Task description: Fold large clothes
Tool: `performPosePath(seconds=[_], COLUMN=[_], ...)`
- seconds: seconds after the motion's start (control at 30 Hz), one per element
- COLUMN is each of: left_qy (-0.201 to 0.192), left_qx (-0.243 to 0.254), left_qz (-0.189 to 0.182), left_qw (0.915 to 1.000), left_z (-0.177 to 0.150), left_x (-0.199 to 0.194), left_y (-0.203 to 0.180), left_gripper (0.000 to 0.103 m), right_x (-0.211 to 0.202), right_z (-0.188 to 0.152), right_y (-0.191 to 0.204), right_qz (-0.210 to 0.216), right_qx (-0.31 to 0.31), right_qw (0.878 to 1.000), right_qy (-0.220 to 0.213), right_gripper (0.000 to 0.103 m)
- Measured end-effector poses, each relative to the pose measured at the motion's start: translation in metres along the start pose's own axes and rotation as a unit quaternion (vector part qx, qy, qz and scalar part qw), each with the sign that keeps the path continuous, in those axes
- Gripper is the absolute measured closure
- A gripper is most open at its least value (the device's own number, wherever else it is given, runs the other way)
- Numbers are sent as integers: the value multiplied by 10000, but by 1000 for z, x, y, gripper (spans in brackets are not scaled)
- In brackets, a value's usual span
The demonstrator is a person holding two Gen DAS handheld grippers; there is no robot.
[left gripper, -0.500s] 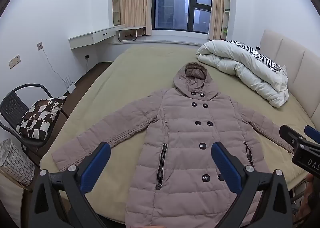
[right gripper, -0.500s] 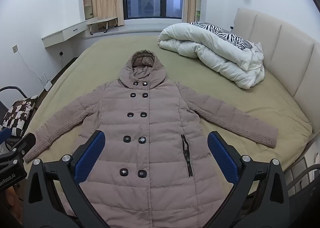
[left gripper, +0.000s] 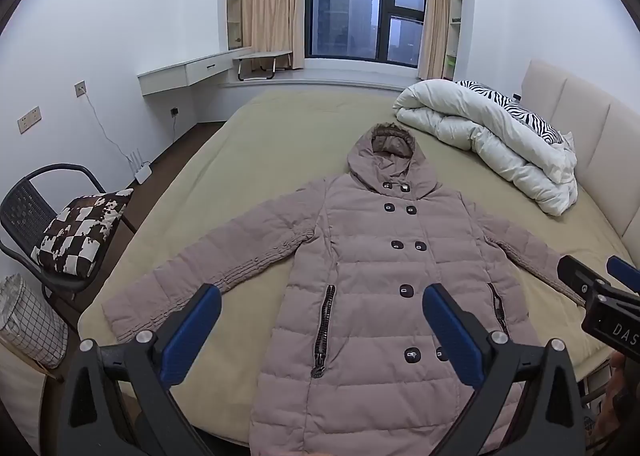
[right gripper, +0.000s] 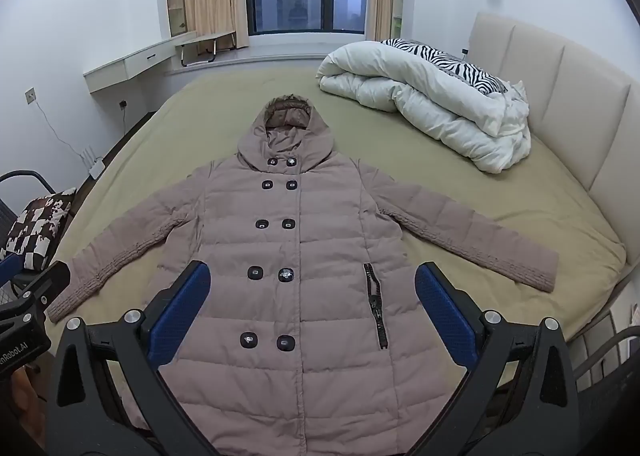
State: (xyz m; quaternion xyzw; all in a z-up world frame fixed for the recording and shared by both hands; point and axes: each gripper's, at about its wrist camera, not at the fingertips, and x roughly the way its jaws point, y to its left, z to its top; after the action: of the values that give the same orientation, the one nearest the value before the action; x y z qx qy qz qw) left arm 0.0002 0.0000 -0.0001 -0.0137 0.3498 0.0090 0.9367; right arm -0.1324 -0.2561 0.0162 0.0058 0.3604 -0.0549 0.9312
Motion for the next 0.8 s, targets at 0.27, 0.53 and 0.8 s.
performPosePath(seconds=[0.27,0.53,0.8], left_qy=[3,3,2], left_qx=[-1,-8,-8], left_qz=[-17,-18,-13], left_qw=[10000,10000,10000], left_z=[0,0,0], left_x=[0,0,0], left_y=[0,0,0], left_gripper=[0,0,0], right_x=[4,3,3], right_z=[-2,-6,-5], right_y=[0,0,0], right_qz=[0,-3,6], right_qx=[-6,-8,-8], right_qw=[10000,10000,10000], right_qy=[34,45,57], right_gripper=[0,0,0])
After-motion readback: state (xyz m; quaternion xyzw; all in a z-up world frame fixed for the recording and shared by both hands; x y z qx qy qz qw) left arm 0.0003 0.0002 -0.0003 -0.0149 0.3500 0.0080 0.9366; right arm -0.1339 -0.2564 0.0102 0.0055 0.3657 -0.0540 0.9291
